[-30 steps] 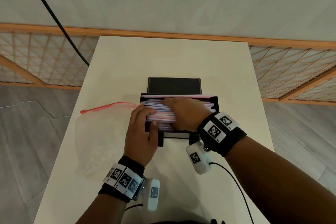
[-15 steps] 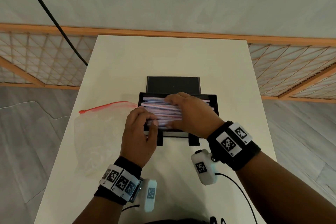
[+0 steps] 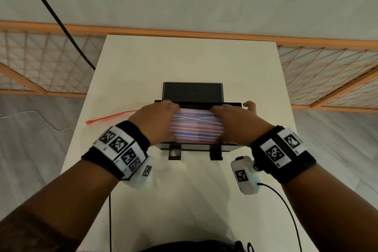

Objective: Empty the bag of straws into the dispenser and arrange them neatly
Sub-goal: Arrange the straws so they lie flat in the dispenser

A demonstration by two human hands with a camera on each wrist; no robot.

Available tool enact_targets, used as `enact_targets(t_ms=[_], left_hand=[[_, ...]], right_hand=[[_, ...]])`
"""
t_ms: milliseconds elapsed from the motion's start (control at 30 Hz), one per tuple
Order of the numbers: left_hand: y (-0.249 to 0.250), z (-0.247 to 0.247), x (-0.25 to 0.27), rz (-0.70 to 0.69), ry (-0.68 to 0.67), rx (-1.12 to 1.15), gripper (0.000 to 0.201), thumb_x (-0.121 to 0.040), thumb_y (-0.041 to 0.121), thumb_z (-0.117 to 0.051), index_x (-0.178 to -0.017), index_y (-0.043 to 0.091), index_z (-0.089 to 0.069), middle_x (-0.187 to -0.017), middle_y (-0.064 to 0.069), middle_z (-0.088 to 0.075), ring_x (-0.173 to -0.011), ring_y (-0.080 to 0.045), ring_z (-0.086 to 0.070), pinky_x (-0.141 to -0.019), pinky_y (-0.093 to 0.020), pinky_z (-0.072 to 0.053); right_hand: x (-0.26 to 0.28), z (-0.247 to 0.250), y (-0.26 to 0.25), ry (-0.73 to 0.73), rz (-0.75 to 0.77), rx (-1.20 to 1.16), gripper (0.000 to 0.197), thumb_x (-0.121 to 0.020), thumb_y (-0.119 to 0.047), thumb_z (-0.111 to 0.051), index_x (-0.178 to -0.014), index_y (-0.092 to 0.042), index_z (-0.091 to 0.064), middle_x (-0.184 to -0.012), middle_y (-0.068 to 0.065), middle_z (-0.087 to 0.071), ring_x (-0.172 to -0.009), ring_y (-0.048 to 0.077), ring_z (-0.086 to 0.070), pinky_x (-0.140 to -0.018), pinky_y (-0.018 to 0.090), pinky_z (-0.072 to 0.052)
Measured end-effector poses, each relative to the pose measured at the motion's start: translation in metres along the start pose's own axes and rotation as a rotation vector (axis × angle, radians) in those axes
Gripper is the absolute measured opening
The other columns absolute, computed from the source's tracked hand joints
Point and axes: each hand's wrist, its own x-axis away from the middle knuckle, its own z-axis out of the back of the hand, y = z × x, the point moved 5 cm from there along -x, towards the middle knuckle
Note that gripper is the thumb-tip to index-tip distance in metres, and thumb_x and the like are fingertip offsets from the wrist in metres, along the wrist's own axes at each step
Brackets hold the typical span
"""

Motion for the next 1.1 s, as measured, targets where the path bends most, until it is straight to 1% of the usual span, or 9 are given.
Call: enact_targets(t_ms=[133, 367, 533, 600, 667, 833, 900, 1000, 1100], left_hand=[[0.003, -0.009, -0.016, -0.036, -0.08, -0.186, 0.063, -0.071, 0.041, -0.072, -0.128, 0.025, -0.05, -0.115, 0.001, -0.062, -0.098, -0.022, -0.065, -0.082, -0.036, -0.055], [0.008, -0.017, -0.027, -0.039, -0.13, -0.25, 0.048, -0.073, 0.043, -0.07, -0.117, 0.028, -0.059, -0.113, -0.002, -0.06, -0.094, -0.024, -0.066, -0.077, -0.033, -0.048], [0.008, -0.017, -0.023, -0.034, -0.059, -0.204, 0.04, -0.074, 0.035, -0.07, -0.111, 0.027, -0.06, -0.104, 0.0, -0.065, -0.088, -0.023, -0.066, -0.076, -0.032, -0.05], [0.009, -0.015, -0.022, -0.041, 0.007, -0.215, 0.039, -0.075, 0.033, -0.069, -0.111, 0.024, -0.056, -0.098, 0.001, -0.068, -0.085, -0.022, -0.066, -0.07, -0.03, -0.044], [0.01, -0.011, -0.02, -0.049, 0.102, -0.233, 0.043, -0.077, 0.033, -0.068, -0.115, 0.023, -0.052, -0.099, 0.0, -0.067, -0.085, -0.023, -0.065, -0.069, -0.029, -0.036], [0.007, -0.008, -0.013, -0.037, 0.23, -0.152, 0.063, -0.075, 0.036, -0.073, -0.131, 0.025, -0.046, -0.114, 0.001, -0.06, -0.099, -0.022, -0.058, -0.085, -0.035, -0.042], [0.006, -0.012, -0.009, -0.034, 0.261, -0.053, 0.07, -0.075, 0.05, -0.071, -0.135, 0.027, -0.045, -0.121, 0.004, -0.058, -0.107, -0.02, -0.057, -0.095, -0.037, -0.041], [0.006, -0.019, -0.006, -0.024, 0.257, 0.078, 0.082, -0.073, 0.076, -0.058, -0.138, 0.026, -0.044, -0.129, 0.005, -0.057, -0.114, -0.018, -0.056, -0.104, -0.038, -0.039], [0.008, -0.025, 0.0, -0.011, 0.216, 0.118, 0.085, -0.084, 0.078, -0.035, -0.147, 0.022, -0.037, -0.145, 0.002, -0.048, -0.131, -0.019, -0.047, -0.118, -0.044, -0.029]], right_hand=[[-0.012, -0.012, 0.0, -0.047, -0.019, 0.035, 0.069, -0.08, -0.052, -0.074, -0.139, -0.03, -0.047, -0.123, -0.006, -0.06, -0.113, 0.02, -0.066, -0.115, 0.069, -0.015], [-0.018, -0.02, -0.003, -0.039, -0.037, 0.113, 0.052, -0.081, -0.04, -0.073, -0.129, -0.03, -0.057, -0.12, -0.004, -0.057, -0.106, 0.023, -0.067, -0.112, 0.065, -0.02], [-0.016, -0.02, -0.002, -0.022, -0.056, 0.049, 0.044, -0.08, -0.036, -0.072, -0.121, -0.031, -0.057, -0.108, -0.008, -0.061, -0.103, 0.021, -0.067, -0.11, 0.062, -0.026], [-0.015, -0.018, -0.002, 0.013, -0.064, 0.028, 0.043, -0.08, -0.034, -0.071, -0.119, -0.031, -0.055, -0.101, -0.009, -0.066, -0.099, 0.022, -0.068, -0.106, 0.057, -0.029], [-0.012, -0.013, -0.002, 0.074, -0.07, 0.01, 0.045, -0.081, -0.035, -0.07, -0.123, -0.031, -0.052, -0.104, -0.008, -0.067, -0.099, 0.022, -0.069, -0.101, 0.052, -0.036], [-0.006, -0.009, -0.002, 0.184, -0.062, -0.041, 0.059, -0.085, -0.042, -0.072, -0.138, -0.033, -0.045, -0.123, -0.006, -0.062, -0.114, 0.022, -0.062, -0.102, 0.05, -0.045], [-0.004, -0.015, -0.002, 0.199, -0.066, -0.103, 0.065, -0.084, -0.049, -0.072, -0.141, -0.034, -0.045, -0.129, -0.006, -0.06, -0.12, 0.023, -0.059, -0.104, 0.05, -0.044], [0.0, -0.02, 0.001, 0.206, -0.075, -0.185, 0.077, -0.08, -0.061, -0.074, -0.146, -0.036, -0.043, -0.137, -0.008, -0.057, -0.125, 0.021, -0.057, -0.106, 0.049, -0.044], [0.003, -0.021, 0.003, 0.177, -0.071, -0.267, 0.088, -0.078, -0.069, -0.072, -0.151, -0.035, -0.038, -0.143, -0.008, -0.054, -0.128, 0.019, -0.056, -0.111, 0.049, -0.043]])
